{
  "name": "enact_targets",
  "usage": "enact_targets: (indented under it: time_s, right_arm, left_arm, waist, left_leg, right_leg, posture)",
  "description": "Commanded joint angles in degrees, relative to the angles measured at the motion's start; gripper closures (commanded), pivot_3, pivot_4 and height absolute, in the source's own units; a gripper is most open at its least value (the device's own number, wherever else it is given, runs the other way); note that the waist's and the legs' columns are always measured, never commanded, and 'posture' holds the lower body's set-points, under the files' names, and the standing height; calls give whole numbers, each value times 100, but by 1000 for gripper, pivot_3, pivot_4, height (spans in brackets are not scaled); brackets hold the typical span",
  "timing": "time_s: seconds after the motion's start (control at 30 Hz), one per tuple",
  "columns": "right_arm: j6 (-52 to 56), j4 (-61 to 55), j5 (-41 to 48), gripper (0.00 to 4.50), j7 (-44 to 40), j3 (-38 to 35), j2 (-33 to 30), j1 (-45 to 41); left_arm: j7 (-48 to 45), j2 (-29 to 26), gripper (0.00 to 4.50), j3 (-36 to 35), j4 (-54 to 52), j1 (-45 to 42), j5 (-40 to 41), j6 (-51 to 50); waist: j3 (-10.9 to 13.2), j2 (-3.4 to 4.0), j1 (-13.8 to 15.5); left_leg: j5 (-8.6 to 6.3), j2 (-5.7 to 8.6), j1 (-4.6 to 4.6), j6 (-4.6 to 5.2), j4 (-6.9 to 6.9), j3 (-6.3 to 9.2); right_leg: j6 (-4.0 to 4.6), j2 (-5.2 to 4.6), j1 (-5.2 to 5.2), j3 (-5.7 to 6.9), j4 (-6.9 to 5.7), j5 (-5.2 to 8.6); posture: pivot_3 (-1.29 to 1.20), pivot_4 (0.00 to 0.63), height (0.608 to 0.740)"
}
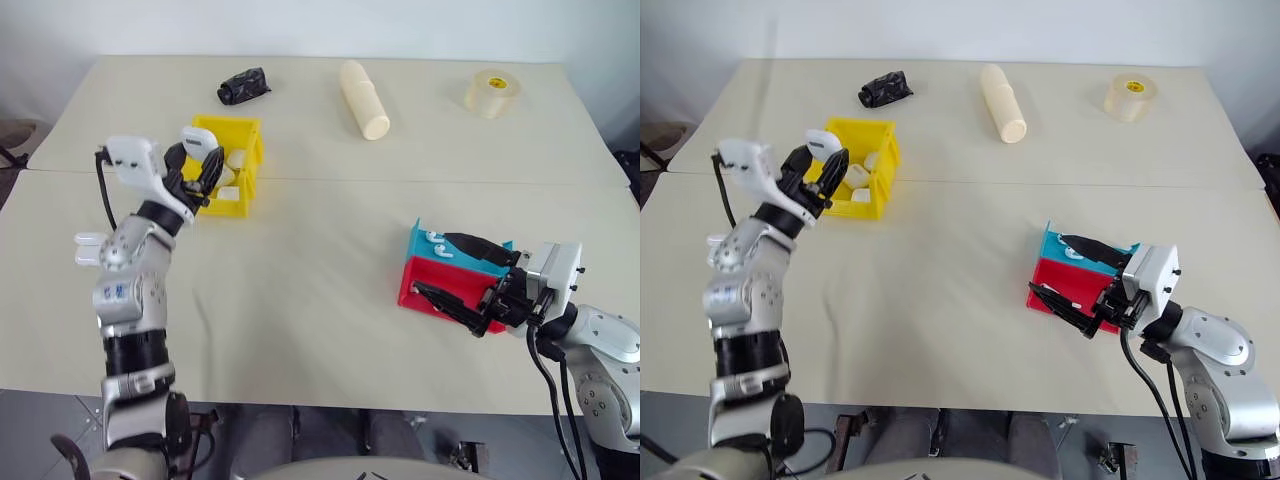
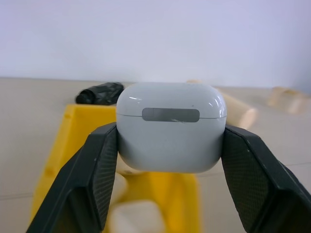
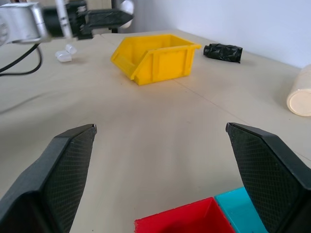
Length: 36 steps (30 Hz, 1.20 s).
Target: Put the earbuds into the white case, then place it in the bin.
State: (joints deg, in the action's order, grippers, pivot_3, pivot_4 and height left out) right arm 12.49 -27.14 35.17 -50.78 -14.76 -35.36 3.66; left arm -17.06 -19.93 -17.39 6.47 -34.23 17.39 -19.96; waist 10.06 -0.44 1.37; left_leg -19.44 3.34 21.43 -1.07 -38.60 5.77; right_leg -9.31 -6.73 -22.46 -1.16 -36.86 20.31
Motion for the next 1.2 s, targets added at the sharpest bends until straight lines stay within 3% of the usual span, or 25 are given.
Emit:
enact_targets:
  time_s: [0.03,0.17,0.33,0.37,0.53,0.7,0.87,1.2]
  right_arm:
    - [-27,-191,43,25,84,48,30,-83]
    - [-40,-268,39,25,183,81,38,-105]
    - [-93,-343,3,0,299,117,119,-54]
    - [-103,-344,-6,0,303,122,128,-44]
    - [-144,-295,-15,0,195,61,80,26]
    - [-119,-81,46,0,-165,-95,-176,24]
    - [-122,218,66,0,-533,-125,-402,-74]
    - [-311,627,-58,0,-954,-232,-539,-23]
  left_arm:
    - [133,-181,1580,210,1078,-573,-387,235]
    - [135,-283,1580,345,1957,-1161,-574,476]
    - [-351,-350,82,466,1784,-1098,-440,631]
    - [-498,-383,30,476,1626,-995,-386,653]
    - [-1380,-624,30,358,552,-305,168,488]
    - [-3080,-1435,30,229,-455,720,938,469]
    - [-4405,-2191,30,308,-549,1752,870,1171]
    - [-4283,-1963,30,665,-1274,2644,501,1878]
  waist:
    - [0,0,-32]
    - [7,-12,-33]
    - [9,-16,-45]
    - [9,-16,-45]
    - [9,-15,-83]
    - [7,-13,-163]
    - [5,-6,-148]
    - [6,-7,-65]
  left_leg:
    - [0,-1,0,0,4,-2]
    - [0,-2,1,0,15,-3]
    - [0,-3,2,-1,18,-3]
    - [0,-3,2,0,17,-3]
    - [0,-12,2,-1,17,-2]
    - [0,-30,0,-1,19,-1]
    - [0,-33,-12,-1,28,-2]
    - [4,-8,-13,7,34,4]
  right_leg:
    - [0,1,-1,0,-6,0]
    - [0,0,-9,12,-8,0]
    - [0,-6,-10,21,-8,0]
    - [0,-7,-10,24,-8,0]
    - [0,-11,-9,38,-9,0]
    - [0,-15,-7,42,-9,0]
    - [3,-20,1,44,14,1]
    - [3,-59,11,65,31,1]
  posture:
    - [0,150,740]
    - [0,150,740]
    - [0,150,740]
    - [0,150,740]
    - [0,150,740]
    - [0,150,740]
    - [0,150,740]
    - [0,150,740]
